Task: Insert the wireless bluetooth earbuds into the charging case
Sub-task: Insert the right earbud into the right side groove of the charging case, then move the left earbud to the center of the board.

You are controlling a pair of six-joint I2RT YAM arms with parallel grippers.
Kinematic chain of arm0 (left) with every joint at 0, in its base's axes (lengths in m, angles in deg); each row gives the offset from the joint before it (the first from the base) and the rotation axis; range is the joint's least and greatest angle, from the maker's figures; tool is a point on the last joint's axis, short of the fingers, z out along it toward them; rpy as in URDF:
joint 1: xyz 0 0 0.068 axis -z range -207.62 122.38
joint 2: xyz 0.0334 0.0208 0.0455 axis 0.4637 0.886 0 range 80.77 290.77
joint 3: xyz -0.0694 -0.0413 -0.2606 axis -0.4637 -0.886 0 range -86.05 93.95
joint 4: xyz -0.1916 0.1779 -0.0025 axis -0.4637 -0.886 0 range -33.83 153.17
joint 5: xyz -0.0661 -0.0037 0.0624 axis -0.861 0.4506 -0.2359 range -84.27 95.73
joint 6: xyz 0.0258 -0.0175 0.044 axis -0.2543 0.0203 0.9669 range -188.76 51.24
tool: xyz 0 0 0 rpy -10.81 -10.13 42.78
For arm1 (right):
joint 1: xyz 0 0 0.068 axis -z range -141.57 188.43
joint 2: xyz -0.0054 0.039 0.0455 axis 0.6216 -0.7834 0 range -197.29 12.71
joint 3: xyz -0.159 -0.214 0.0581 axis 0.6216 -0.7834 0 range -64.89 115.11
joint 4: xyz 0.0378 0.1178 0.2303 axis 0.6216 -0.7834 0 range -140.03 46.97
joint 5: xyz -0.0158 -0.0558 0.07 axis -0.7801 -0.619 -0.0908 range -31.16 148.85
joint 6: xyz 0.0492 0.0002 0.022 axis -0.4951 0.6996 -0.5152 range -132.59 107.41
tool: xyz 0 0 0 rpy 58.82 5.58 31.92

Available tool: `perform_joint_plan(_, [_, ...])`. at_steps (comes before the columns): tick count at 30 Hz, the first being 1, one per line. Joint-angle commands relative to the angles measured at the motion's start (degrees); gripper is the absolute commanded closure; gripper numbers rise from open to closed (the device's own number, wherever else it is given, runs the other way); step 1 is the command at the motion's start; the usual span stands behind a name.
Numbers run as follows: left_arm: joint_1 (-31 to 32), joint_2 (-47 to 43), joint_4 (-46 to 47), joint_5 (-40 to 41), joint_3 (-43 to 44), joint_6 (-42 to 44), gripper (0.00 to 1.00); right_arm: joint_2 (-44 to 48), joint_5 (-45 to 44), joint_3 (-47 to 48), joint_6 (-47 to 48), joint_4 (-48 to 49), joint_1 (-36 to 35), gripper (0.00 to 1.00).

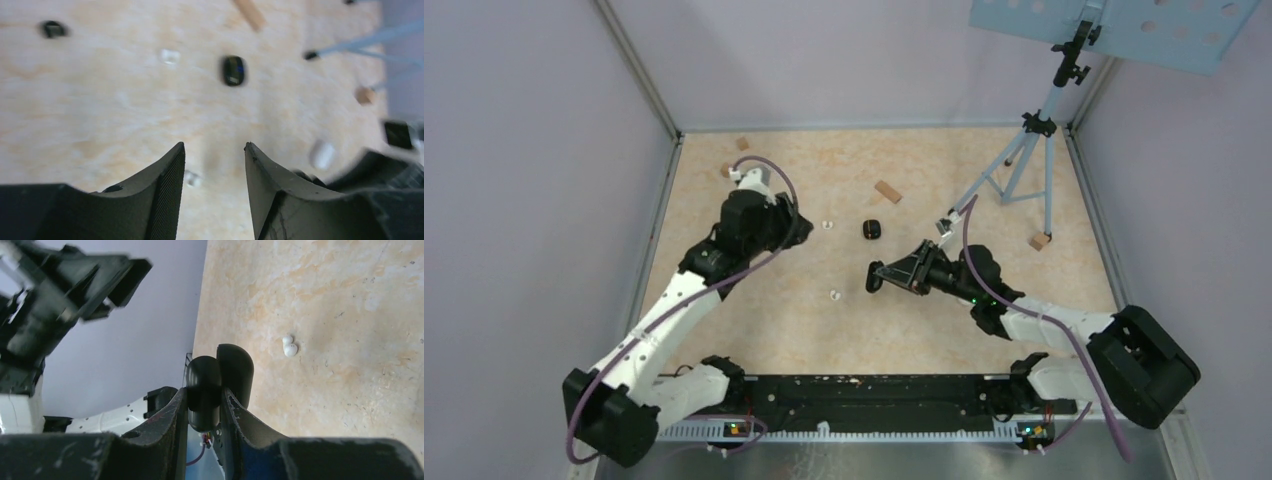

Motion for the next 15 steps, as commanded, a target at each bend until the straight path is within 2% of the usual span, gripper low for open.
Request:
perform_joint_plan(1, [-13.9,7.4,-2.4,-1.7,2.4,6.9,0.49,5.2,-0.1,-0.2,4.7,-5.0,0.3,1.00])
perform_joint_plan(7, [-24.7,24.5,1.9,-4.3,10.4,11.3,0.54,5.9,-0.3,0.6,5.8,-6.2,0.8,1.00])
perform_joint_plan(11, [-26.9,35.8,4.8,-4.8,16.9,10.5,0.56,2.6,0.6,2.8,6.6,-5.7,0.8,1.00])
perform_joint_plan(15, [-27.5,45.8,2.4,-2.4,25.6,10.2,0.60,-1.3,2.9,4.8,6.5,-4.0,0.8,1.00])
